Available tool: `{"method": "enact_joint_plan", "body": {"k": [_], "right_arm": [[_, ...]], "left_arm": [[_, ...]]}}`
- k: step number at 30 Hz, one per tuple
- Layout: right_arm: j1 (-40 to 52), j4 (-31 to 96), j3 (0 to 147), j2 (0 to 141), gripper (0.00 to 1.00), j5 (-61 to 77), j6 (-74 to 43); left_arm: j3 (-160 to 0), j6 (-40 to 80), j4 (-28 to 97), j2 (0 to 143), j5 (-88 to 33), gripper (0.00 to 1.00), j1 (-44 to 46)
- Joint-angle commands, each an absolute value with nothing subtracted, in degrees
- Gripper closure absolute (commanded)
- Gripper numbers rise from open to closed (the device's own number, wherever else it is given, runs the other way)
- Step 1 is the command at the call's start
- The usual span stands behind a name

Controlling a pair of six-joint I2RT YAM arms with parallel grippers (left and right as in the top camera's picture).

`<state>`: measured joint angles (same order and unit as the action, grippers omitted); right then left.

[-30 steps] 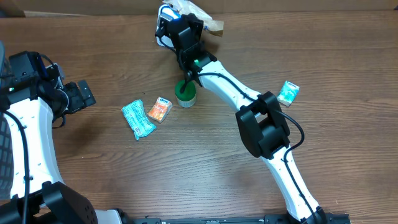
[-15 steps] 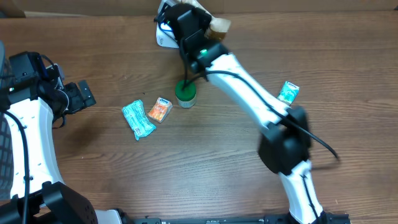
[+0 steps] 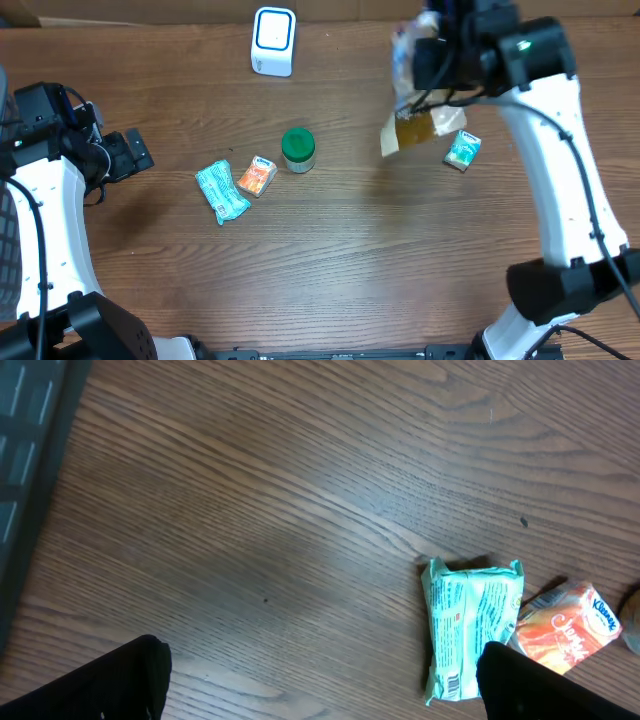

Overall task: Scan the item barcode
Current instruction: 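Carry the PanTree bag right and set it down on the table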

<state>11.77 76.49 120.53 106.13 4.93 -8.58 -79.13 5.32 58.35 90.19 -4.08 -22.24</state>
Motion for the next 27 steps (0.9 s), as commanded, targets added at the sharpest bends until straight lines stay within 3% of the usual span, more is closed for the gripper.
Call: {"method": "enact_joint_plan", "body": {"k": [1,14,27], "right_arm": [[5.8,74.1,112.7,106.5,0.96,19.1,-12.3],[-3.1,55.4,83.0,106.5,0.96,20.7,-12.4],[-4.1,46.3,75.2,106.5,0.96,15.0,-11.5]], "left_arm": [[-80.0,3.8,58.3,90.4,-3.9,0.00,-22.5],[-80.0,3.8,58.3,90.4,-3.9,0.00,-22.5],[-80.0,3.8,58.3,90.4,-3.9,0.00,-22.5]]}}
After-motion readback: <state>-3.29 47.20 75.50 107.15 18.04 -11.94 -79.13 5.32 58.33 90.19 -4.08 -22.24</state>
